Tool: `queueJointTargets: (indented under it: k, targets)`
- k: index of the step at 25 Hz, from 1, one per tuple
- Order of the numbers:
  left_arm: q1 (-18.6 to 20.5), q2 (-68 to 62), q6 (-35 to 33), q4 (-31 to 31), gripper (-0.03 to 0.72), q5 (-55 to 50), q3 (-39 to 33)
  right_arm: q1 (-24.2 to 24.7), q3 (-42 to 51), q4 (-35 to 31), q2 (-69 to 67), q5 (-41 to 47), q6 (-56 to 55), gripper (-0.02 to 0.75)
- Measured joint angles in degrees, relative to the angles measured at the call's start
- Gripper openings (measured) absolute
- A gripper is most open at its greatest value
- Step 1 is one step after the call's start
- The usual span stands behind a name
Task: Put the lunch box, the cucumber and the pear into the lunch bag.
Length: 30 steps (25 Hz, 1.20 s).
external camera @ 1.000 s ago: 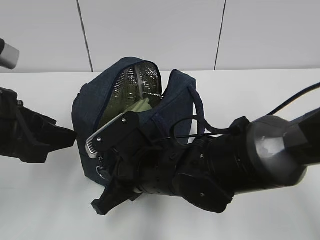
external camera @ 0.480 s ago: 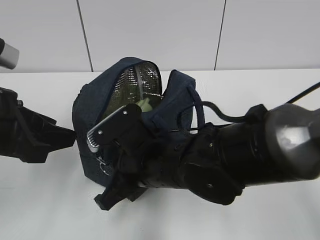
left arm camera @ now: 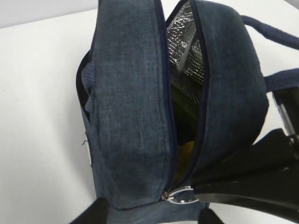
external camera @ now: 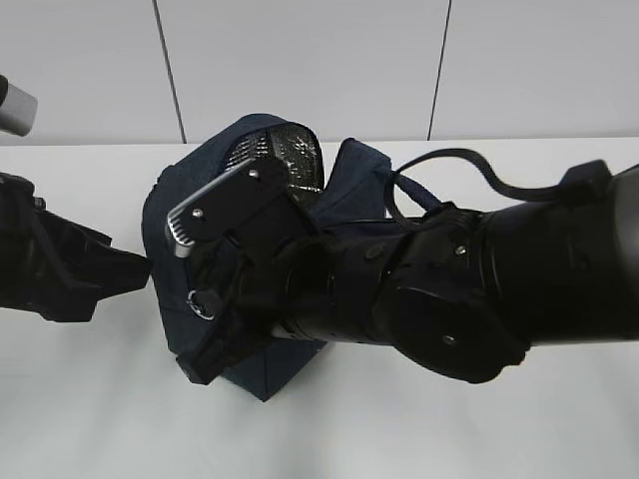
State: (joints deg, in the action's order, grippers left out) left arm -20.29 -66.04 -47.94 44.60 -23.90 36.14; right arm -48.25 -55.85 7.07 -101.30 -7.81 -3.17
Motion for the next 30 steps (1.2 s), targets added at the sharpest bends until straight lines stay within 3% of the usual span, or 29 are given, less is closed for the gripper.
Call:
queueJointTargets:
  k: [30]
  targets:
    - [0.0, -2.43, -1.28, -0.05, 0.342, 1.84, 0.0, 0.0, -7.44, 3.52, 4.74, 3.0, 1.95, 0.0]
